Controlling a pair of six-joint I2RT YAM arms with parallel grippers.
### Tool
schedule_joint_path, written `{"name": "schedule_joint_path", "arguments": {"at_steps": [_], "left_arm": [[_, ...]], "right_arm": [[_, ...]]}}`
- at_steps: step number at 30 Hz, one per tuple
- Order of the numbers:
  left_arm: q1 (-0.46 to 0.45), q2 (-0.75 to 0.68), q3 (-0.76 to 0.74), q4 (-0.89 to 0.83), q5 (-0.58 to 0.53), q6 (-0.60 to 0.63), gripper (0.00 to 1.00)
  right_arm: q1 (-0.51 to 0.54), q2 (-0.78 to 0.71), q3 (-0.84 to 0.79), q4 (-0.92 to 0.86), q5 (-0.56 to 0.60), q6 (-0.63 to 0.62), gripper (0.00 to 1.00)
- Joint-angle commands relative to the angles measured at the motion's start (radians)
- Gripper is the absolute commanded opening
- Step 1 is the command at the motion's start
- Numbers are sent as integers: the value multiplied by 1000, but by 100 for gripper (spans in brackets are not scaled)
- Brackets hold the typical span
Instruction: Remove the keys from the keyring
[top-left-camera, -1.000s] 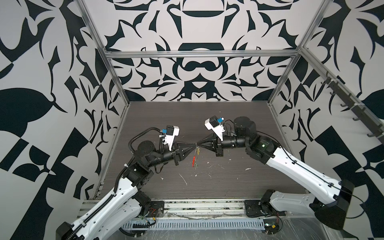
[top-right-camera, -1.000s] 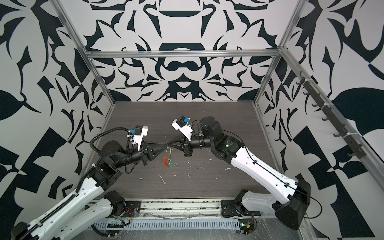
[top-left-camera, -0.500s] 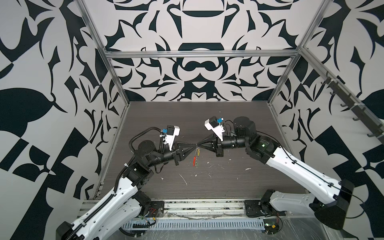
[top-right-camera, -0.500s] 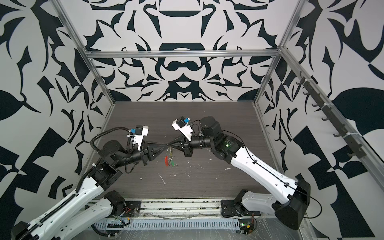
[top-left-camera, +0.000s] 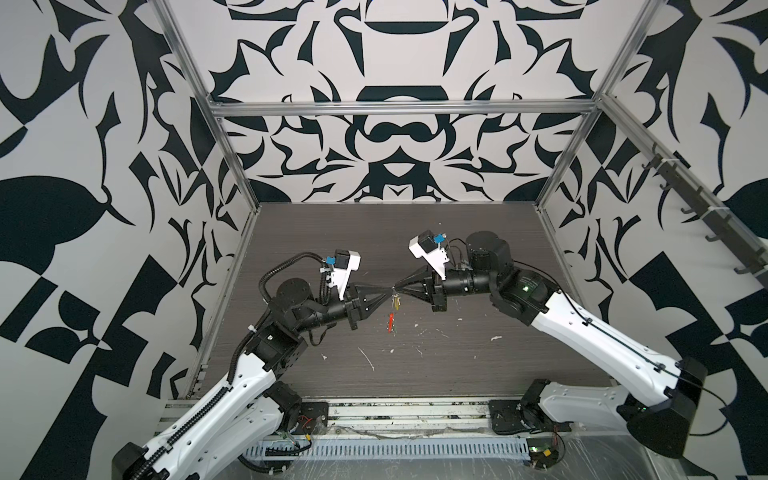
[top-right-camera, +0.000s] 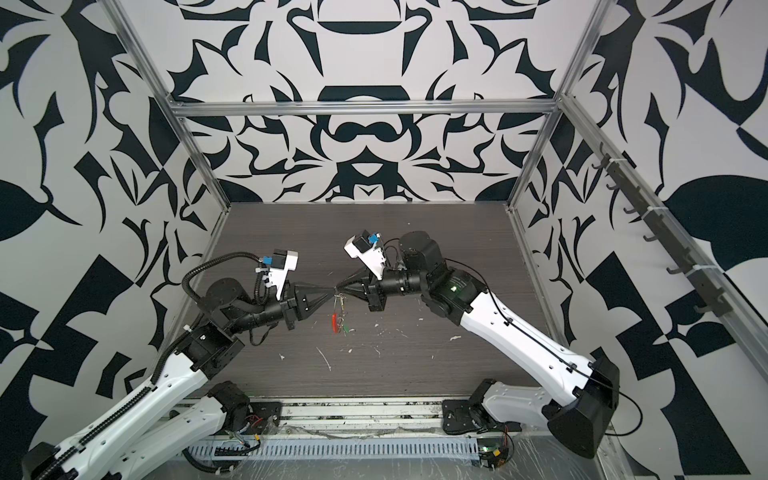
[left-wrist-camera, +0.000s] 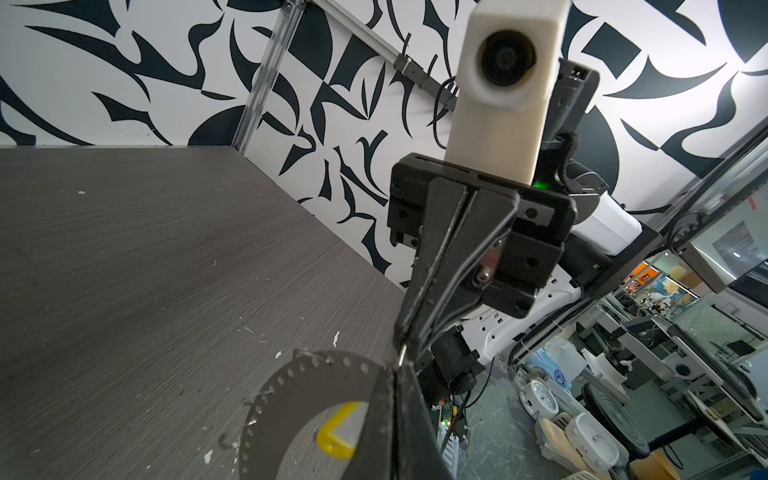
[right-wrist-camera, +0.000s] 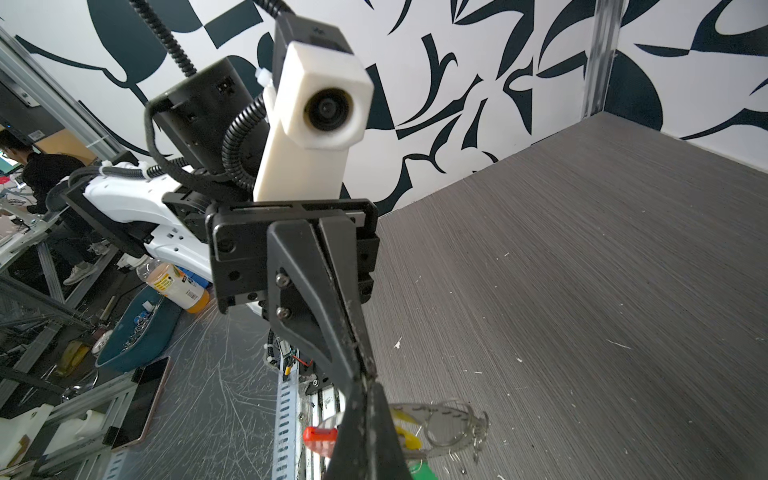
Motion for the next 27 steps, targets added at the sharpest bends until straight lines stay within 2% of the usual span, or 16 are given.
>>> {"name": "schedule_joint_path", "arguments": {"at_steps": [1, 7, 10, 12, 16, 27], "left_arm": [[3, 4, 41, 15, 10, -4, 0], [3, -8, 37, 13, -25, 4, 0], [3, -18, 30, 17, -40, 7, 0], [3, -23, 26, 25, -44, 7, 0], [3, -33, 18, 32, -52, 7, 0], [3, -83, 0, 49, -80, 4, 0]], "right_arm": [[4, 8, 52, 33, -31, 7, 0], [7, -4, 52, 54, -22, 31, 0], [9, -17, 49, 72, -17, 45, 20], [9, -27, 46, 78, -6, 47, 29], [9, -52, 34, 100, 13, 61, 39], [24, -179, -162, 191, 181, 73, 42]]}}
